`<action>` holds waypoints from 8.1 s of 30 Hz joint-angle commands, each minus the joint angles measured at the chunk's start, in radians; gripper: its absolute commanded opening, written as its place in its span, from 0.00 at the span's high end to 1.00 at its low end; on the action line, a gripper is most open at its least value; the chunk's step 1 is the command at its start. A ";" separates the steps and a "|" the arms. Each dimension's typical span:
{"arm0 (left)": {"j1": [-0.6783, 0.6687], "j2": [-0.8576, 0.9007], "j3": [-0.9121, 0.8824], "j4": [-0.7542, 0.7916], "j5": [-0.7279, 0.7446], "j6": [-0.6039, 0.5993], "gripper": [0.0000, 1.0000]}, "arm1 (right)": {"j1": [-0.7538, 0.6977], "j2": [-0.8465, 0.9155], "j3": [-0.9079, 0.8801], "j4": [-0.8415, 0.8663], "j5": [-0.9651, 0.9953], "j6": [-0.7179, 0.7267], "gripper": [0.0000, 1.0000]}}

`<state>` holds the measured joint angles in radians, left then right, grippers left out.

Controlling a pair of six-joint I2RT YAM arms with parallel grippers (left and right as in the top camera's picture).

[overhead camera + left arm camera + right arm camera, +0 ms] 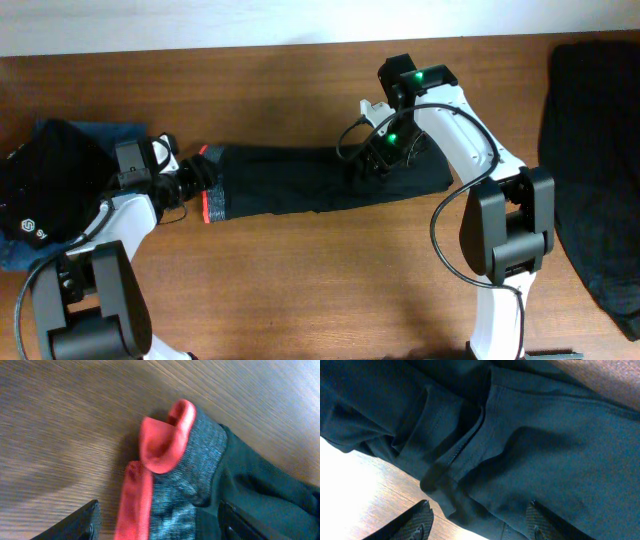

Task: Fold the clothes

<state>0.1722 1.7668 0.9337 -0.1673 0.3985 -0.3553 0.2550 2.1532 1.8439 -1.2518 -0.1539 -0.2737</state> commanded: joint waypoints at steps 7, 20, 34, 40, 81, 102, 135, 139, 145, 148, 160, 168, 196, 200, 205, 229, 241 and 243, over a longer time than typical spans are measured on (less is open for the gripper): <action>-0.002 0.138 0.014 0.013 0.191 -0.002 0.25 | -0.002 0.000 -0.011 0.003 0.009 -0.006 0.35; -0.030 0.195 0.014 0.054 0.294 -0.014 0.96 | -0.002 0.000 -0.011 0.001 0.009 -0.006 0.36; 0.101 0.050 0.021 0.050 0.244 0.013 0.99 | -0.051 -0.003 0.045 0.002 0.009 0.125 0.46; 0.154 -0.072 0.054 -0.042 0.146 0.067 0.99 | -0.139 -0.008 0.113 -0.044 0.009 0.153 0.46; -0.519 -0.014 0.393 -0.338 -0.415 0.222 0.99 | -0.451 -0.008 0.124 -0.173 -0.023 0.204 0.32; -0.710 0.248 0.620 -0.270 -0.411 0.139 0.99 | -0.451 -0.008 0.123 -0.197 -0.023 0.204 0.32; -0.741 0.260 0.637 -0.067 -0.039 -0.007 0.71 | -0.449 -0.008 0.122 -0.204 -0.055 0.200 0.31; -0.645 0.260 0.637 -0.101 -0.108 -0.009 0.71 | -0.423 -0.007 0.121 -0.209 -0.232 0.097 0.26; -0.480 0.260 0.637 -0.225 -0.108 -0.011 0.71 | -0.320 0.000 0.118 -0.177 -0.243 0.043 0.19; -0.422 0.260 0.637 -0.291 -0.107 -0.010 0.71 | -0.278 0.013 0.106 -0.121 -0.231 0.046 0.19; -0.376 0.260 0.637 -0.338 -0.111 0.016 0.71 | -0.182 0.117 0.083 -0.064 -0.231 0.091 0.21; -0.376 0.260 0.637 -0.339 -0.111 0.016 0.71 | -0.158 0.120 0.091 -0.084 -0.240 0.091 0.93; -0.407 0.260 0.637 -0.350 -0.095 0.102 0.65 | -0.114 0.004 0.163 -0.395 -0.119 0.045 0.60; -0.435 0.262 0.637 -0.360 -0.076 0.118 0.60 | -0.132 0.004 0.161 -0.389 0.002 0.040 0.39; -0.446 0.278 0.637 -0.366 -0.076 0.117 0.59 | -0.123 0.011 0.134 -0.384 0.002 -0.011 0.20; -0.445 0.286 0.637 -0.368 -0.078 0.118 0.59 | -0.108 -0.007 -0.106 -0.109 0.005 -0.086 0.96; -0.445 0.286 0.637 -0.364 -0.081 0.118 0.59 | -0.072 -0.218 0.047 -0.249 -0.023 -0.085 0.96; -0.444 0.286 0.637 -0.365 -0.082 0.118 0.59 | -0.038 -0.225 0.047 -0.278 -0.027 -0.085 0.96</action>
<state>-0.2783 2.0403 1.5635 -0.5346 0.3069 -0.2535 0.1703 1.9507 1.8812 -1.5017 -0.1589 -0.3492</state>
